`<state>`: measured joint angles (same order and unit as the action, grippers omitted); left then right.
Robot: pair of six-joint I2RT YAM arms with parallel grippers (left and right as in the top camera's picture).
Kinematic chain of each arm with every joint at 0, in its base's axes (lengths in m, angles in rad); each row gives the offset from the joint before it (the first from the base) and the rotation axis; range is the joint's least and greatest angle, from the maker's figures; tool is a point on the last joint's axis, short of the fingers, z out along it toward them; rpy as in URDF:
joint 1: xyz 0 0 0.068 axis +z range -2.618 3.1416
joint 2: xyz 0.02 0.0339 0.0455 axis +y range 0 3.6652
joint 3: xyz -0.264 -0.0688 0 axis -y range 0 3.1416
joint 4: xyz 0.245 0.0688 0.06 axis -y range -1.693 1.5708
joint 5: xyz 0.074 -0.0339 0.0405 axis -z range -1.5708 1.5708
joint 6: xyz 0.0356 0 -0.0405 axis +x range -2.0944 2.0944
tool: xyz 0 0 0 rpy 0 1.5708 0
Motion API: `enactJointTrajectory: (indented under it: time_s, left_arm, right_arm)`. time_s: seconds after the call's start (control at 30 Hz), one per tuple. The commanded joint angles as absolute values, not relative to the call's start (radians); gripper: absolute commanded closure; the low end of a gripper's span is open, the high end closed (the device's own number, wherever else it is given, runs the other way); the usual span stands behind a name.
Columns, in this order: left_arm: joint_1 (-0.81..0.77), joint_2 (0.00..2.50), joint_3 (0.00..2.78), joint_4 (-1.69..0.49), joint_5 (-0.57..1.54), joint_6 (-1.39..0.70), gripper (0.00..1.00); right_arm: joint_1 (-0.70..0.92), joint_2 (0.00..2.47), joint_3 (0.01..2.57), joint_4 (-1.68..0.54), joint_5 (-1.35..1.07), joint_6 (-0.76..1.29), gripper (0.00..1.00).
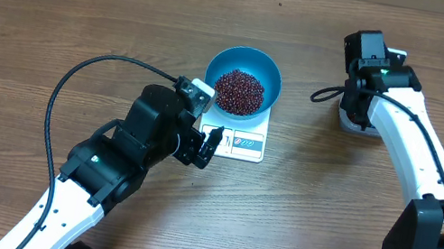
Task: Scoop item into bowl and weigh 150g on scale
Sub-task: 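Carry the empty blue cup back to the bean container with the right gripper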
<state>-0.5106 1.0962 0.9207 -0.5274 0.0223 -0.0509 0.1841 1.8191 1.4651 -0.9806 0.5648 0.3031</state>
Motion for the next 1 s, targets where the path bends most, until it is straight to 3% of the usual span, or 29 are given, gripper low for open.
enactJointTrajectory:
  time_s: [0.0, 0.37, 0.97]
  left_arm:
    - [-0.511, 1.100, 0.911, -0.527, 0.023, -0.060, 0.01]
    - [-0.511, 1.100, 0.911, -0.527, 0.023, -0.060, 0.00]
    - [-0.511, 1.100, 0.911, -0.527, 0.023, -0.060, 0.01]
  right_arm:
    - [0.183, 1.820, 1.425, -0.950, 0.570, 0.309, 0.96]
    - [0.183, 1.823, 1.342, -0.834, 0.468, 0.220, 0.96]
    - [0.093, 1.822, 1.343, -0.739, 0.002, 0.155, 0.96]
